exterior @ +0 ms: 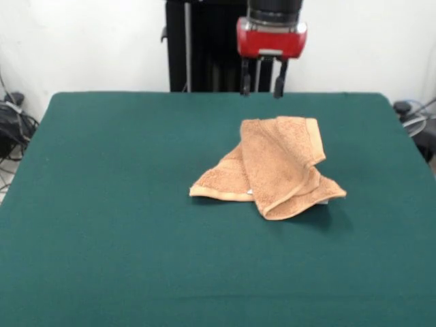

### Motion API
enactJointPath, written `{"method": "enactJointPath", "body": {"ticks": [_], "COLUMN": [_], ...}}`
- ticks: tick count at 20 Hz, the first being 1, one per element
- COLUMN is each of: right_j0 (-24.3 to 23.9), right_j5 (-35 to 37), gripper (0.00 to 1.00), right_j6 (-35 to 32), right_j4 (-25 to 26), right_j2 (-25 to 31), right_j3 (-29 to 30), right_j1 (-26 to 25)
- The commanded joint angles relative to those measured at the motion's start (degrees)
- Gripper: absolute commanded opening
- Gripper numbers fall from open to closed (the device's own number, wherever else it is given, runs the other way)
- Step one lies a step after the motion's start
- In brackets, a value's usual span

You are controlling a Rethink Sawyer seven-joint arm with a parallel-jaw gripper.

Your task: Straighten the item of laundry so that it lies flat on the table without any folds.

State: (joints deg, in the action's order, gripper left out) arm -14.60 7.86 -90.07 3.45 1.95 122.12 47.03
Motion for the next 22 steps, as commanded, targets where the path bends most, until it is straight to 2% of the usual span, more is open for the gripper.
{"method": "enactJointPath", "body": {"ticks": [1,12,18,22], "right_j0": [-1.02,2.48,0.81,1.69], "right_j5": [-1.20,5.32,4.62,6.53], "gripper": [1.00,1.00,1.00,1.00], "right_j6": [-3.56,-5.74,-5.17,-5.07], "right_j4": [3.64,2.09,1.57,0.97], "right_j2": [7.98,5.53,8.53,8.88], "right_j3": [-4.28,-4.31,-6.44,-8.09], "right_j1": [-5.31,-0.38,-4.40,-4.36]}}
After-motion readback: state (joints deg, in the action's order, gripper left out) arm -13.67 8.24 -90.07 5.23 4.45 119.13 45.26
